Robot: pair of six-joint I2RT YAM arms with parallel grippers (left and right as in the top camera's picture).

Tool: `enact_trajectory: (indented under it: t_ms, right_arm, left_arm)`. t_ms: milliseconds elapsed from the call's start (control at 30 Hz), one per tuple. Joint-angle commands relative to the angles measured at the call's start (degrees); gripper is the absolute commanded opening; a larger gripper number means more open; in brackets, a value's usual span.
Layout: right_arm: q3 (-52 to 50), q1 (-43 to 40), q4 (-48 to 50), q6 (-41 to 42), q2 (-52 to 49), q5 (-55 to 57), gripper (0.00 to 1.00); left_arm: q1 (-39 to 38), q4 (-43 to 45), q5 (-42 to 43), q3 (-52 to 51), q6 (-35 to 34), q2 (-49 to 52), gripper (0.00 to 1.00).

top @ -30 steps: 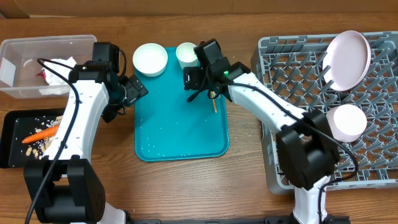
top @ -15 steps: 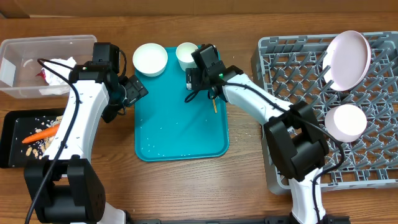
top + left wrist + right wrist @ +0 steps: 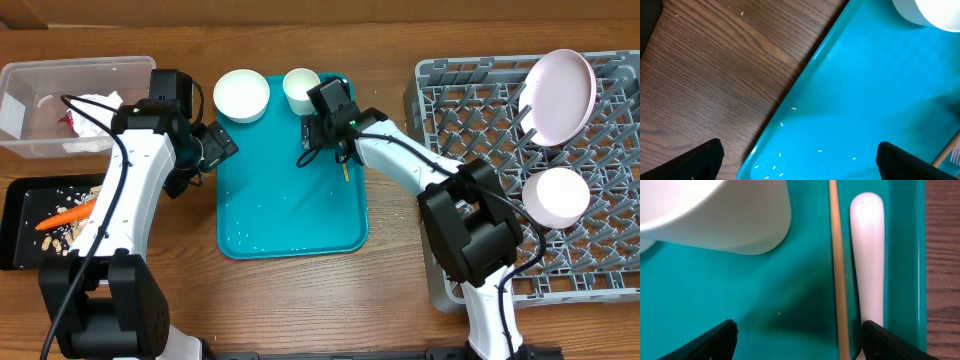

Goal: Sort waste into correct bins and load items into the dishwasher rack
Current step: 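Grasp the wooden chopstick with the right gripper and lift it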

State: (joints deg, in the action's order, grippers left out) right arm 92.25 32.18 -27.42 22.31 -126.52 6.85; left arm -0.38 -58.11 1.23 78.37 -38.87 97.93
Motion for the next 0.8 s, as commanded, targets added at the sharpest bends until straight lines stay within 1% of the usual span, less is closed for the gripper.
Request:
enact_trajectory:
  t_ms: [0,400,567,633,767]
  right_arm:
    - [0.8,0.0,0.1,0.5,-1.3,0.7,0.82]
    - [0.8,0.0,-0.3,1.8,-1.6,-0.4,0.82]
    - [0.7,0.3,-1.7,2.0,-1.6,-0.9,0.72]
    - [0.7,0.8,-2.2,2.0,-1.6,-0.9,0.71]
    - [0.7,1.5,-2.9,2.0,-1.7,-0.9,0.7]
  left_arm:
    - [-0.5,0.0,-0.8,-0.4,0.1,-0.7,1.0]
    - [-0.5,0.0,-0.8,-0.4,0.1,-0.7,1.0]
    - [-0.5,-0.1,-0.8,-0.4,0.1,-0.7,1.0]
    - [-0.5,-0.1,-0.8,-0.4,0.1,-0.7,1.0]
    - [-0.5,-0.2,-0.8,-0.4,0.1,-0.7,1.0]
